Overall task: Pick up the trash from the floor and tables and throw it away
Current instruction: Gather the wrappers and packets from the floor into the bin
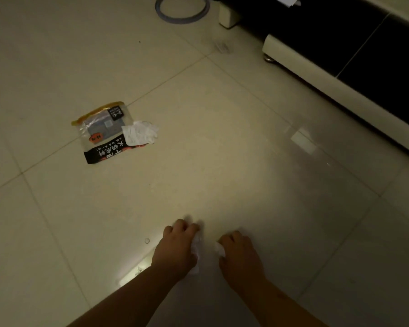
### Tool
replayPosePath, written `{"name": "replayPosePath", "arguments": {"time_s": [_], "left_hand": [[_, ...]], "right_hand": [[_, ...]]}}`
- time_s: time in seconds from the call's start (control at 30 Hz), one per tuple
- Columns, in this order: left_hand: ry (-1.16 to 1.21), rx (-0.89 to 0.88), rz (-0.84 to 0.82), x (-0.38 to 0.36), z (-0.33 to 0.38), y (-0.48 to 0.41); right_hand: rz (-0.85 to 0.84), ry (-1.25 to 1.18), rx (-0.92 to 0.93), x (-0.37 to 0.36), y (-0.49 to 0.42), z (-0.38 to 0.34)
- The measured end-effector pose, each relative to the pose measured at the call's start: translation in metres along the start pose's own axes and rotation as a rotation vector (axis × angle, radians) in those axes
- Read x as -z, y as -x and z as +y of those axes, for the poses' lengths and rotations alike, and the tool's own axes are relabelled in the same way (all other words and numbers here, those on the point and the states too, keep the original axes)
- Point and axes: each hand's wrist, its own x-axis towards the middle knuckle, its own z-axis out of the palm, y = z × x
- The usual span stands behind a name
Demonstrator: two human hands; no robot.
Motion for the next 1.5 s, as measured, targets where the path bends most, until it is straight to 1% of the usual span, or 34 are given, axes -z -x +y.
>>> {"name": "replayPosePath", "arguments": {"time_s": [0.07,0.17,0.23,0.37,0.53,0.6,0.73,0.87,0.93,1.0,1.1,1.2,1.3,1.4,1.5], "left_hand": [[0.070,-0.003,0.001,-0.004,-0.002,0.001],[0.203,0.022,0.002,-0.005,-0.006,0.002],[0.271,0.020,0.012,0.000,-0.006,0.004],[0.364,-0.032,0.032,0.043,0.000,0.005],[0.452,-0.066,0.129,0.153,0.026,0.042],[0.458,-0.070,0.153,0.207,0.041,0.070],[0.499,-0.068,0.199,0.328,0.078,0.138],[0.490,-0.057,0.245,0.456,0.107,0.213],[0.481,-0.037,0.300,0.515,0.115,0.247],[0.424,-0.010,0.363,0.569,0.121,0.281],[0.378,0.058,0.475,0.640,0.131,0.332],[0.328,0.108,0.529,0.689,0.146,0.379],[0.313,0.175,0.602,0.714,0.155,0.431],[0.305,0.291,0.684,0.718,0.162,0.490],[0.333,0.435,0.759,0.710,0.166,0.557]], "right_hand": [[0.000,-0.030,-0.005,0.002,-0.002,0.003],[-0.060,-0.069,-0.020,0.016,-0.005,0.005],[-0.053,-0.093,-0.007,0.031,-0.008,0.003],[-0.018,-0.112,0.042,0.076,-0.010,-0.009],[0.098,-0.185,0.081,0.181,0.018,-0.050],[0.111,-0.209,0.097,0.235,0.038,-0.080],[0.214,-0.283,0.117,0.350,0.081,-0.151],[0.226,-0.302,0.137,0.458,0.125,-0.226],[0.213,-0.300,0.163,0.511,0.147,-0.265],[0.237,-0.291,0.199,0.560,0.167,-0.302],[0.242,-0.300,0.290,0.623,0.195,-0.350],[0.228,-0.293,0.372,0.670,0.218,-0.383],[0.212,-0.276,0.484,0.702,0.240,-0.410],[0.193,-0.247,0.590,0.720,0.265,-0.433],[0.125,-0.226,0.704,0.722,0.299,-0.458]]}}
